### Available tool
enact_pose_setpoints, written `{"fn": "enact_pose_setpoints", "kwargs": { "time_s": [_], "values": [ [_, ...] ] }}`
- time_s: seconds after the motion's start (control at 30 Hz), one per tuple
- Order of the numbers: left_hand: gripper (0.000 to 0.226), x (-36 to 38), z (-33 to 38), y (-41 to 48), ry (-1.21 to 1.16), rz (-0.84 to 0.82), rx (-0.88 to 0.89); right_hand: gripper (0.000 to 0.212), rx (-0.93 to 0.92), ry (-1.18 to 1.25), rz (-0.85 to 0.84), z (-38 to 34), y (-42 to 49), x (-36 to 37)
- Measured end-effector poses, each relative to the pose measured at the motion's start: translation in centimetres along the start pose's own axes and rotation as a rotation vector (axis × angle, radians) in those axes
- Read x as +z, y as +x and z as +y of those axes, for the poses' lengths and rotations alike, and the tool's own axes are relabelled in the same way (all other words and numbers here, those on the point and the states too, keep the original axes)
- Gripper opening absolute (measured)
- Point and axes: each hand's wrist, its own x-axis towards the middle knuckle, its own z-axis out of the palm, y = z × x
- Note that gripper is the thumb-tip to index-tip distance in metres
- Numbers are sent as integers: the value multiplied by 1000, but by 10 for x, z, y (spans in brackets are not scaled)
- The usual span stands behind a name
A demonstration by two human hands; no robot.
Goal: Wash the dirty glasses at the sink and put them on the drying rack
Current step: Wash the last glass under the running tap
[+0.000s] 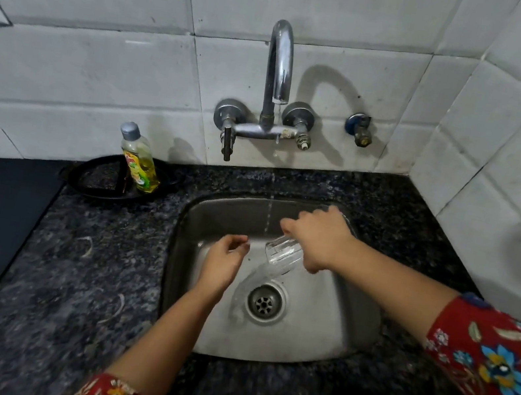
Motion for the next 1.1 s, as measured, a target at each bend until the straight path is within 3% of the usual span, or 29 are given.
{"fn": "enact_pose_setpoints", "kwargs": {
  "time_s": [0.27,0.43,0.53,0.67,0.77,0.83,0.97,1.1],
  "values": [
    [24,-1,4,-13,34,-24,32,53,-42,-361,136,1,-8,-30],
    [23,-1,10,-18,2,-57,43,59,18,-307,76,-1,-5,-23],
    [34,-4,13,-20,-31,-140,82,62,35,-72,62,7,-4,-12],
    [93,-10,18,-18,92,-380,276,69,80,616,11,23,-4,-2],
    [117,-11,27,-17,262,-320,460,60,49,926,-39,23,-4,3],
    [114,-11,36,-18,335,-275,554,50,12,1047,-100,22,-3,8],
    [81,-14,40,-21,401,-167,586,40,-32,1195,-255,29,-2,12],
    [76,-11,36,-30,15,-51,411,52,-67,1721,-282,55,-15,6]
  ]
}}
